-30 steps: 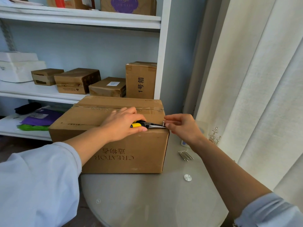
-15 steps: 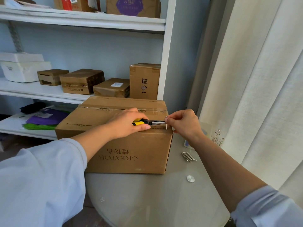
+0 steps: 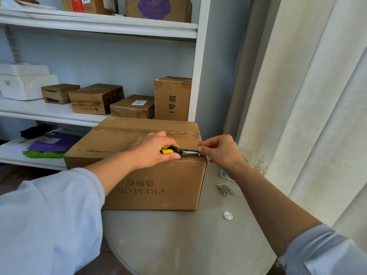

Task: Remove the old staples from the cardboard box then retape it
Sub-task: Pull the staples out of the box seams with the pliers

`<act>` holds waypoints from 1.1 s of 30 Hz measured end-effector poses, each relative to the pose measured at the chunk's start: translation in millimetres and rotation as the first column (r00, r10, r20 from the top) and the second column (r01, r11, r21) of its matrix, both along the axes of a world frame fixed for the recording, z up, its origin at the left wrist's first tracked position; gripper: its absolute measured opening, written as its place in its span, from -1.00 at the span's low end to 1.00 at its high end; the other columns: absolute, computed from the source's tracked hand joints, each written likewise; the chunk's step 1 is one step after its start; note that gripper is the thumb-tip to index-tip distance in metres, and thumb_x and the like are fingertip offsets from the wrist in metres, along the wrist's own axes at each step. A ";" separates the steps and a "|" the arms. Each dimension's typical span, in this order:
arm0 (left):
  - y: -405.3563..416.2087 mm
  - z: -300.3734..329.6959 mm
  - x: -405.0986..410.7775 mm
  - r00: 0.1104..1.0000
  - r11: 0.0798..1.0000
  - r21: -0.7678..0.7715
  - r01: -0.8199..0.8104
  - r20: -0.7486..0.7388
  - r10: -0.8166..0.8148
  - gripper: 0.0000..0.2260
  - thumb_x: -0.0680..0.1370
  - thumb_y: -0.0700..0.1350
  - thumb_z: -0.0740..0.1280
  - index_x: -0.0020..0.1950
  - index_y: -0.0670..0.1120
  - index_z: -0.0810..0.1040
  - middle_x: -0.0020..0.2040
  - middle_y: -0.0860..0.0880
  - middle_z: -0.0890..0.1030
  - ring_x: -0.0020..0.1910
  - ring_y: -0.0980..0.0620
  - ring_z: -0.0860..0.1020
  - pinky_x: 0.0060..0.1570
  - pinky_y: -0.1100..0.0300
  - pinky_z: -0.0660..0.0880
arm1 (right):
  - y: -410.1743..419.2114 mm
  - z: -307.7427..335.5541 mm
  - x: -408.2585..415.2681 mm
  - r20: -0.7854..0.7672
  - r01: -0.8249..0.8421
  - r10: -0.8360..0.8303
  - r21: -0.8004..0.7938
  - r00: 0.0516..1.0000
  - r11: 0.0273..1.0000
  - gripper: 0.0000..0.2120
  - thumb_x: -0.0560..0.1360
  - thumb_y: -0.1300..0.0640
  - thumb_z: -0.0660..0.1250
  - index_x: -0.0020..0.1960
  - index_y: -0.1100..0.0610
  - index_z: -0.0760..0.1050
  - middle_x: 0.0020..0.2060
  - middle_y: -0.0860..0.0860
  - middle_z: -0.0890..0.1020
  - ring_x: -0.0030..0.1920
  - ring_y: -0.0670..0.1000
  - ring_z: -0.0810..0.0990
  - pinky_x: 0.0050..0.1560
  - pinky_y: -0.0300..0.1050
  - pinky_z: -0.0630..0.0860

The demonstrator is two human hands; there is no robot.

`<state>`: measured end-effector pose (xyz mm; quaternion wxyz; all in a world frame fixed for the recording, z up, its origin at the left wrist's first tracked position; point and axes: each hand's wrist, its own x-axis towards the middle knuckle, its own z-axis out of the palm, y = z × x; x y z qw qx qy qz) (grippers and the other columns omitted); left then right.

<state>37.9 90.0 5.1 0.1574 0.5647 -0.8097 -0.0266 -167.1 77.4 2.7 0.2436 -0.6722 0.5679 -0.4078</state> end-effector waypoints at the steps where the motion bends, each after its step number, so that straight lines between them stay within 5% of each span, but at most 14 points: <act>1: -0.3 0.7 -0.5 1.000 1.000 -0.002 -0.002 0.002 0.002 -0.73 0.51 0.21 0.26 0.17 0.20 0.50 0.01 0.11 0.42 0.08 0.08 0.39 0.08 0.06 0.40 | 0.4 -0.4 -0.6 0.000 -0.004 0.004 -0.001 1.000 1.000 -0.86 0.47 0.14 0.43 0.00 0.14 0.67 -0.22 -0.07 0.62 -0.20 -0.09 0.56 -0.02 -0.08 0.60; 7: -2.9 -2.2 0.3 0.998 1.000 0.021 0.006 -0.056 -0.005 -0.75 0.51 0.19 0.26 0.14 0.17 0.52 -0.02 0.09 0.43 0.00 0.07 0.43 0.04 0.03 0.46 | -0.6 -0.6 3.1 -0.016 0.027 -0.027 -0.030 0.999 0.999 -0.91 0.48 0.12 0.42 -0.08 0.12 0.67 -0.21 -0.01 0.65 -0.15 -0.04 0.59 -0.02 -0.01 0.62; 11: -0.8 4.1 -7.7 0.960 0.998 0.053 0.036 -0.280 -0.020 -0.82 0.54 0.12 0.25 0.10 0.12 0.49 -0.04 0.06 0.42 -0.03 0.07 0.44 -0.06 0.20 0.38 | -2.2 5.7 10.3 0.314 0.123 -0.101 -0.051 0.944 0.991 -0.86 0.52 0.13 0.37 -0.21 0.10 0.60 -0.21 0.06 0.66 -0.11 0.05 0.63 0.01 0.01 0.60; 14: 0.5 3.9 -19.5 0.981 0.998 0.051 -0.040 -0.190 0.049 -0.72 0.53 0.18 0.22 0.15 0.08 0.48 0.03 0.03 0.43 0.05 0.03 0.44 0.06 0.12 0.43 | -7.0 13.3 11.2 0.589 0.244 -0.204 0.012 0.782 0.970 -0.85 0.57 0.12 0.29 -0.18 0.06 0.53 -0.17 0.05 0.67 -0.10 0.02 0.67 0.07 0.03 0.60; 17: 1.2 -2.8 -34.6 0.980 0.980 -0.039 -0.196 -0.035 0.195 -0.62 0.51 0.27 0.18 0.22 0.09 0.45 0.17 0.02 0.46 0.18 0.01 0.44 0.20 -0.01 0.42 | -7.4 17.7 -0.5 0.644 0.274 -0.238 0.045 0.727 0.961 -0.88 0.58 0.13 0.27 -0.13 0.07 0.51 -0.17 0.06 0.67 -0.17 -0.01 0.69 -0.04 -0.07 0.63; 20: -3.5 -7.0 -57.5 0.951 0.940 -0.149 -0.307 -0.027 0.306 -0.58 0.53 0.28 0.13 0.24 0.06 0.43 0.17 0.02 0.54 0.17 -0.01 0.50 0.18 -0.02 0.38 | -8.2 7.9 -15.3 0.620 0.305 -0.276 0.062 0.735 0.950 -0.87 0.56 0.18 0.31 -0.17 0.10 0.53 -0.28 0.04 0.65 -0.26 0.00 0.68 -0.12 -0.14 0.63; 23: -12.3 -14.7 -75.3 0.930 0.911 -0.213 -0.354 0.021 0.366 -0.53 0.53 0.28 0.10 0.27 0.01 0.42 0.18 -0.01 0.55 0.17 -0.04 0.50 0.15 -0.01 0.38 | -14.7 -13.1 -31.3 0.526 0.313 -0.330 0.125 0.783 0.941 -0.92 0.51 0.27 0.35 -0.09 0.11 0.55 -0.32 -0.03 0.60 -0.25 -0.05 0.64 0.00 -0.09 0.61; 29: -27.1 -23.3 -88.4 0.919 0.885 -0.280 -0.373 0.020 0.394 -0.53 0.55 0.28 0.09 0.26 -0.02 0.41 0.16 -0.02 0.56 0.16 -0.05 0.50 0.07 0.04 0.36 | -29.8 -76.8 -67.1 0.133 0.349 -0.395 0.275 0.909 0.896 -0.77 0.38 0.20 0.43 -0.45 0.11 0.59 -0.45 0.02 0.65 -0.27 0.09 0.64 -0.01 0.08 0.62; 33: -38.3 -24.3 -90.8 0.920 0.888 -0.276 -0.367 0.029 0.390 -0.53 0.55 0.29 0.08 0.26 -0.02 0.41 0.16 -0.03 0.55 0.16 -0.05 0.51 0.08 0.03 0.37 | -34.9 -114.9 -69.5 -0.063 0.371 -0.374 0.361 0.925 0.856 -0.87 0.38 0.14 0.39 -0.34 0.13 0.58 -0.27 0.13 0.68 -0.18 0.15 0.66 -0.09 -0.06 0.60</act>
